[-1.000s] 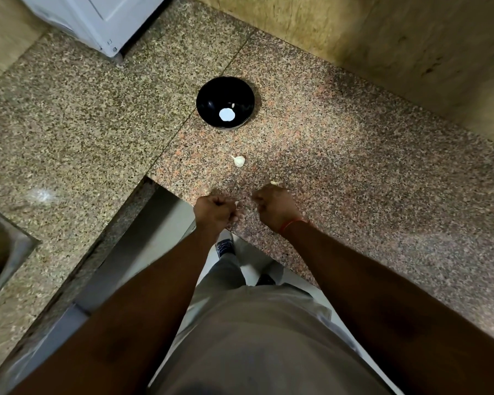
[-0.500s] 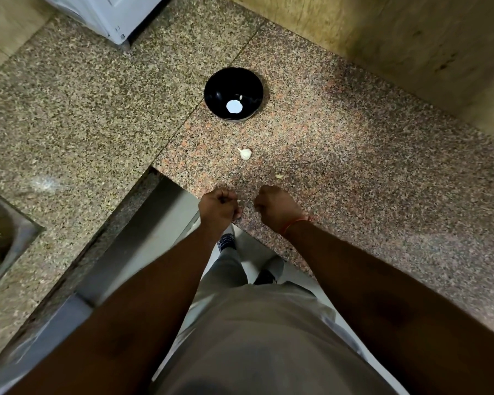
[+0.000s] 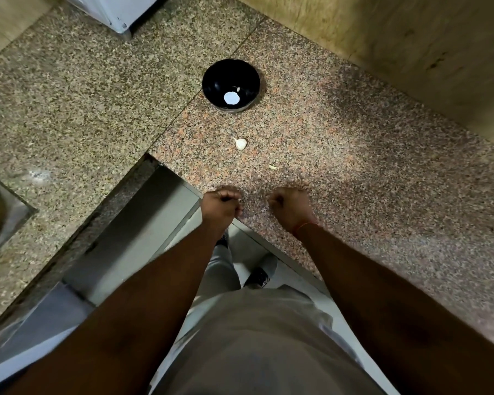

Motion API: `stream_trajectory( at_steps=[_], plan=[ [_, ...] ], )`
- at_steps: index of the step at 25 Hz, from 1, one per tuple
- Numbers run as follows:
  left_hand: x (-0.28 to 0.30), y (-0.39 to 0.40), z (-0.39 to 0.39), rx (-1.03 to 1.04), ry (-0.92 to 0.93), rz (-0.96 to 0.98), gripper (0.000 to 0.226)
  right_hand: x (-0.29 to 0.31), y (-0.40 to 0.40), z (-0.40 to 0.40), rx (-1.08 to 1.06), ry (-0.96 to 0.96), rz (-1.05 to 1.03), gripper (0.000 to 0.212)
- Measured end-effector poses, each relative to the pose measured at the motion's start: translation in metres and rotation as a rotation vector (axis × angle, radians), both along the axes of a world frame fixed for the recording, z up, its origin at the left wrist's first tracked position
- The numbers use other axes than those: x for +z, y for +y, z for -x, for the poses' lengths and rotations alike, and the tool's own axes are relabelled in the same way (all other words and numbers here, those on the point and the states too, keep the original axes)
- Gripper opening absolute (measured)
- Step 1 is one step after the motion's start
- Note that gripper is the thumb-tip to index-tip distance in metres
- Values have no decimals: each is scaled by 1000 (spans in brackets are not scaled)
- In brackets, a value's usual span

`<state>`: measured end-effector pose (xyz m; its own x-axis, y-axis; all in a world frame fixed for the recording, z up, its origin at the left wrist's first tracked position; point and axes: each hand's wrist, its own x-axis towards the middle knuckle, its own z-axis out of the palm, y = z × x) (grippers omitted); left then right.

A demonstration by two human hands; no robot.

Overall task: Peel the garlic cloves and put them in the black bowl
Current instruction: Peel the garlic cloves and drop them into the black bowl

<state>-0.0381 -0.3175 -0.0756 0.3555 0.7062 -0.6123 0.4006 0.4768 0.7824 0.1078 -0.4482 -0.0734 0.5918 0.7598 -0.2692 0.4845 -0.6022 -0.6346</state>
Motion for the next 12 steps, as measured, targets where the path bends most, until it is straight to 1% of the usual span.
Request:
stream_trajectory(
  at_steps=[4, 6, 8, 9, 10, 12],
  plan=[
    [0, -12, 10, 61, -74, 19, 14, -5, 7, 23, 166, -118, 62, 22],
    [-1, -18, 21, 78, -77, 13, 15, -3, 10, 39, 229, -188, 121, 21],
    [-1, -23, 36, 87, -56, -2, 15, -3, 9, 47, 246, -236, 156, 22],
    [-2, -24, 44, 99, -45, -7, 17, -4, 8, 50, 218, -228, 164, 22],
    [-5, -25, 53, 119, -42, -4, 19, -7, 8, 53, 156, -168, 158, 19],
    [-7, -25, 73, 165, -54, 17, 17, -10, 12, 64, -19, 76, 68, 10]
  ],
)
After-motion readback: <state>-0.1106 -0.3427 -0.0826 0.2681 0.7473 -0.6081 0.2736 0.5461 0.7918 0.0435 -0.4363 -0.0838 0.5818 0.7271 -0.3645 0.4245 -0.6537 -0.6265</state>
